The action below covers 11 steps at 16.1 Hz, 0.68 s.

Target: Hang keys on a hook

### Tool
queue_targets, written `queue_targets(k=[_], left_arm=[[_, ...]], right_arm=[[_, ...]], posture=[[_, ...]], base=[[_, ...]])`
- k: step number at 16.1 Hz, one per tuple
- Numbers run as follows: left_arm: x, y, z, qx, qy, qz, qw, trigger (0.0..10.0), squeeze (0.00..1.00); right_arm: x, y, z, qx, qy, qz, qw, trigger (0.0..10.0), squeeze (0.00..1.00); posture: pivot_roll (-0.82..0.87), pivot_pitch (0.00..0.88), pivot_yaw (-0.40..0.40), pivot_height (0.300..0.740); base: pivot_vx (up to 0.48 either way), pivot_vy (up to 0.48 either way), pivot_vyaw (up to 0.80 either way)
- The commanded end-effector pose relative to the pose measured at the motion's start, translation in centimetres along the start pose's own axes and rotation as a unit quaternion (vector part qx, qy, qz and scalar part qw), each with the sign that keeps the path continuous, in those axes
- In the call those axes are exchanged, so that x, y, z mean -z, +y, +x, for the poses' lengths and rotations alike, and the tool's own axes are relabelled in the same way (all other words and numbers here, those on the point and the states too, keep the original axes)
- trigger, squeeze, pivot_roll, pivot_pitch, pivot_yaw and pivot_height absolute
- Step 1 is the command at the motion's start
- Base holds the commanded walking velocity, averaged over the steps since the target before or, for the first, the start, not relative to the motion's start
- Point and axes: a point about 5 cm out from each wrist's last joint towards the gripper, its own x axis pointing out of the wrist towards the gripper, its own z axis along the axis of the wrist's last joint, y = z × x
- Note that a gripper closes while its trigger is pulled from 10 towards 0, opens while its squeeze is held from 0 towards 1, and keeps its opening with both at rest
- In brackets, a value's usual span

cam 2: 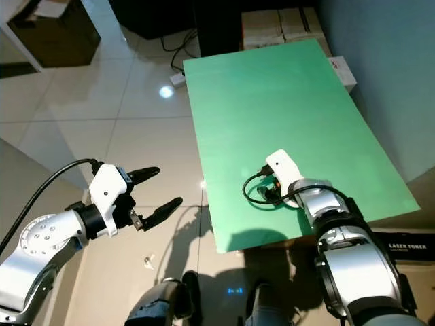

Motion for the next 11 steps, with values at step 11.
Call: queue_targets(k=[11], left_arm=[[-0.3, -0.3, 0.6, 0.009, -0.002, 0.0, 1.0, 10.0, 0.0]], right_arm=[[-0.1, -0.9, -1.0, -0.044, 0.056, -0.011, 0.997, 10.0, 0.0]], posture=[[0.02, 0.288, 0.116, 0.74]], base=[[0.0, 0.0, 0.0]])
